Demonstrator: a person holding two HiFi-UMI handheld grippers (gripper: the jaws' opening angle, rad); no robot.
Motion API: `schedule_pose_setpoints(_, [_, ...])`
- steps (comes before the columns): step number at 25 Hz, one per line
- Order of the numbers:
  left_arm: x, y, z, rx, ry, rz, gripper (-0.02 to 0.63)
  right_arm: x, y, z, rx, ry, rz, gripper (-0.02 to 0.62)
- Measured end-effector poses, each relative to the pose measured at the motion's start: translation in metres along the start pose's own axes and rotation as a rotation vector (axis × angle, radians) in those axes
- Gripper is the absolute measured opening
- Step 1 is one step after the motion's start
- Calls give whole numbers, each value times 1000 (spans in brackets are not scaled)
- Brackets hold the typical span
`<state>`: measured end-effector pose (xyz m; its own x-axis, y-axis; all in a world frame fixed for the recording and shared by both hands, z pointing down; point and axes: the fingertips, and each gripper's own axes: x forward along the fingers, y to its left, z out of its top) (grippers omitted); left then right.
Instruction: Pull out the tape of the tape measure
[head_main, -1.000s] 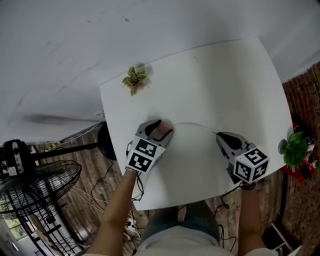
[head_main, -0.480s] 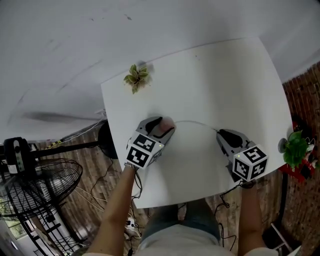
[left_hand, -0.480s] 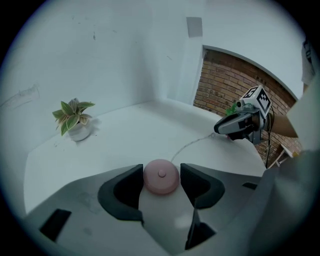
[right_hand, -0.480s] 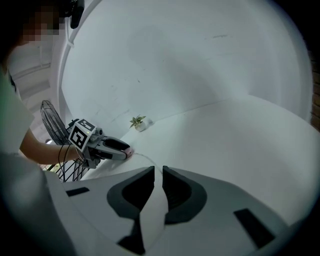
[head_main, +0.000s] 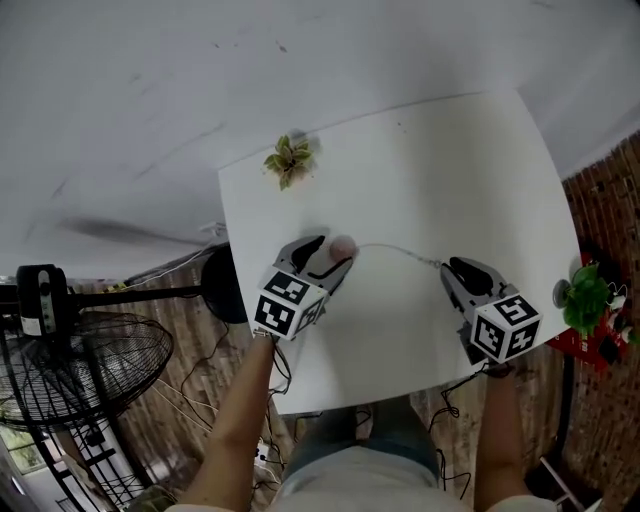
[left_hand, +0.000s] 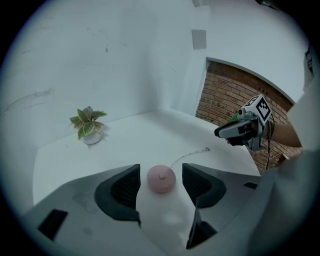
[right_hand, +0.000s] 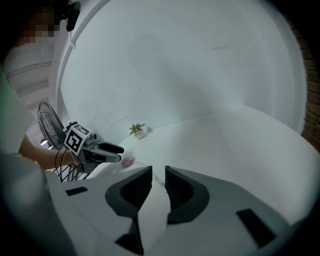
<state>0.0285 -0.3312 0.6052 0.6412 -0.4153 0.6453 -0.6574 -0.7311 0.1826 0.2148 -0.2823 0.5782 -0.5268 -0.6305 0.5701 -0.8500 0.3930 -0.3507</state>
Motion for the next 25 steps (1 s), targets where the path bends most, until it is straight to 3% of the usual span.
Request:
schedule_pose_setpoints(8, [-56, -4, 26, -49, -118, 40, 242, -32, 16, 36, -6, -113, -71, 83])
schedule_pose_setpoints(18, [-156, 2, 66, -209, -321, 202, 235, -90, 72, 103, -30, -337, -169, 83])
schedule_pose_setpoints(25, [-241, -9, 120, -250, -580, 283, 121, -135, 118, 153, -111, -523, -265, 46])
